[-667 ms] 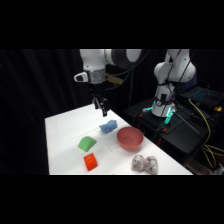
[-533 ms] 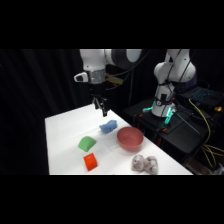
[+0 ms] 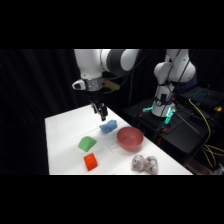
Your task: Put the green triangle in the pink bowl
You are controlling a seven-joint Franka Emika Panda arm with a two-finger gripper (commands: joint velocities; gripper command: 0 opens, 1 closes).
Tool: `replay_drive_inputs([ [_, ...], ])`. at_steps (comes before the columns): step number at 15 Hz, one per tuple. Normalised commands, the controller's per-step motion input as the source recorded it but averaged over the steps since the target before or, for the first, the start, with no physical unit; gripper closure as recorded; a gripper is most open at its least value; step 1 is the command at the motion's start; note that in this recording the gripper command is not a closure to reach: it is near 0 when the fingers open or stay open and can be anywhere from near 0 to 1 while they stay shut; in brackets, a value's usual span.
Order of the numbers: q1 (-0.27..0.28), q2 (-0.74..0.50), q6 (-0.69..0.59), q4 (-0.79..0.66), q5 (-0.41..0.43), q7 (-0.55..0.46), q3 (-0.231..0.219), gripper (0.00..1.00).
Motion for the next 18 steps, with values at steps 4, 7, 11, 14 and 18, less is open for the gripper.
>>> replay_drive_inputs([
  [4, -0.029, 0.39, -0.12, 0.51, -0.055, -0.08, 0.045, 0.0],
  [7, -0.036, 0.46, -0.18, 0.61, -0.079, -0.14, 0.035, 0.0],
  [11, -0.071, 0.46, -0.22, 0.68, -0.075, -0.2, 0.023, 0.0],
  [14, -0.123, 0.46, -0.24, 0.68, -0.043, -0.27, 0.024, 0.0],
  [18, -0.131, 0.42, -0.25, 0.62, -0.038, -0.27, 0.018, 0.0],
])
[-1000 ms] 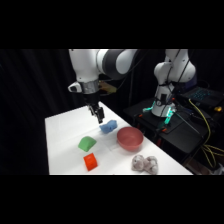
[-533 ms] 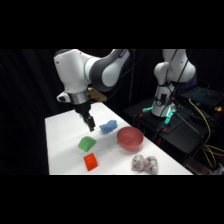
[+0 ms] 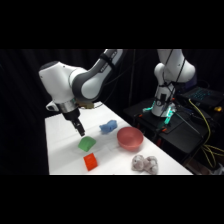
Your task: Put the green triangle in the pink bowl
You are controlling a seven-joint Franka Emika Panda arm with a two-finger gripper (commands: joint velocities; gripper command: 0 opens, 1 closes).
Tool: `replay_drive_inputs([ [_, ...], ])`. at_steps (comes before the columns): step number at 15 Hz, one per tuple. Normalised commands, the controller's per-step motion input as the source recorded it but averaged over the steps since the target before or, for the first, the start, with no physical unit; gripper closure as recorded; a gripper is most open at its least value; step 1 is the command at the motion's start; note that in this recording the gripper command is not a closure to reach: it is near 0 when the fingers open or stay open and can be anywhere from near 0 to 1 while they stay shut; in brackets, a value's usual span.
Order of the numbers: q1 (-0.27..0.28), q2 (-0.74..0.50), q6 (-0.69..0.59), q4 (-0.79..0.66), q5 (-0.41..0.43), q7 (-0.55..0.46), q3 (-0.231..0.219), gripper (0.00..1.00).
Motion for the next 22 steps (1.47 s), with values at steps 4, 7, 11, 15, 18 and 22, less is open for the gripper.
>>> replay_drive_inputs([
  [4, -0.112, 0.28, -0.23, 0.41, 0.003, -0.24, 0.036, 0.0],
  [7, -0.071, 0.16, -0.19, 0.21, 0.034, -0.23, 0.071, 0.0],
  [11, -0.038, 0.08, -0.18, 0.1, 0.061, -0.23, 0.107, 0.0],
  [15, -0.052, 0.01, -0.15, 0.03, 0.102, -0.26, 0.097, 0.0],
  [18, -0.117, 0.0, -0.07, 0.04, 0.102, -0.32, 0.061, 0.0],
  [22, -0.124, 0.05, -0.03, 0.1, 0.095, -0.32, 0.06, 0.0],
])
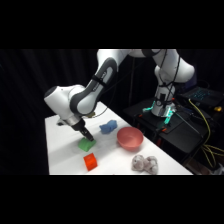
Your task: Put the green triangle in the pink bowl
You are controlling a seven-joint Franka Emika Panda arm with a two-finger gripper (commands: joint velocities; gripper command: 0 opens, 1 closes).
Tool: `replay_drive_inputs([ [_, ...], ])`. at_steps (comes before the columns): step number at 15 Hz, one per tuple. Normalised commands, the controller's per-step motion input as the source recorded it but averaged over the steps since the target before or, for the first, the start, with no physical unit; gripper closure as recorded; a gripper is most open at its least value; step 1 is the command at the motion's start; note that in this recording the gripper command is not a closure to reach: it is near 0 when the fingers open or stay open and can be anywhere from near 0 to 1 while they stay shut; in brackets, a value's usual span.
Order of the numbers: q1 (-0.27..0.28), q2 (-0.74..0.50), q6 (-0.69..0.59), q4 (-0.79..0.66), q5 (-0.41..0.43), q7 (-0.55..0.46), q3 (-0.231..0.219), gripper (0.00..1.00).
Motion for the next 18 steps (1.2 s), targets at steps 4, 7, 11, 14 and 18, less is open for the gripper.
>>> replay_drive_inputs([
  [4, -0.072, 0.08, 0.02, 0.09, 0.1, -0.29, 0.085, 0.0],
  [7, -0.045, 0.08, 0.02, 0.14, 0.102, -0.29, 0.091, 0.0],
  [11, -0.052, 0.12, 0.05, 0.23, 0.083, -0.32, 0.064, 0.0],
  [14, -0.064, 0.19, 0.08, 0.3, 0.054, -0.35, 0.048, 0.0],
  [18, -0.068, 0.27, 0.1, 0.33, 0.047, -0.35, 0.052, 0.0],
])
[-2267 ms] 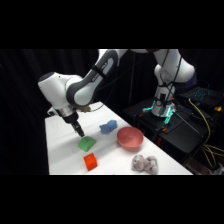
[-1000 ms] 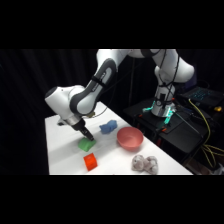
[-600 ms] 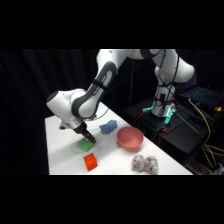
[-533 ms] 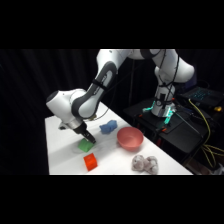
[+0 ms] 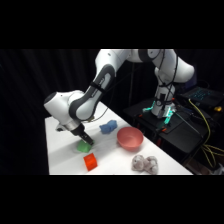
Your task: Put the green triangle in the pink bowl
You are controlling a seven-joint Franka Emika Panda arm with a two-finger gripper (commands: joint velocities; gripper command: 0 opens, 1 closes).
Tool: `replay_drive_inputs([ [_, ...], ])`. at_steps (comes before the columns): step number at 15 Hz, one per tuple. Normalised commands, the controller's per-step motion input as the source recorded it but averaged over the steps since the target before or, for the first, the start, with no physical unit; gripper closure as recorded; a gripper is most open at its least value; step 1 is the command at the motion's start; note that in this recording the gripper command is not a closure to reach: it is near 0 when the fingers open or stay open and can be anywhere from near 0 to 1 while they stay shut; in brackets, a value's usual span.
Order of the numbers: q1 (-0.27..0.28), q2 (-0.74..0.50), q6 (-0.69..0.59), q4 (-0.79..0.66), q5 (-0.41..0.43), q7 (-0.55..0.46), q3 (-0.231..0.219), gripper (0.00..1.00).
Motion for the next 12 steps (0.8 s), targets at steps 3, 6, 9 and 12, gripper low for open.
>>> replay_drive_inputs([
  [3, -0.085, 0.26, 0.09, 0.33, 0.061, -0.35, 0.06, 0.0],
  [6, -0.071, 0.23, 0.07, 0.31, 0.068, -0.33, 0.064, 0.0],
  [9, -0.052, 0.15, 0.06, 0.24, 0.065, -0.31, 0.063, 1.0],
  [12, -0.038, 0.05, 0.06, 0.14, 0.059, -0.28, 0.055, 1.0],
])
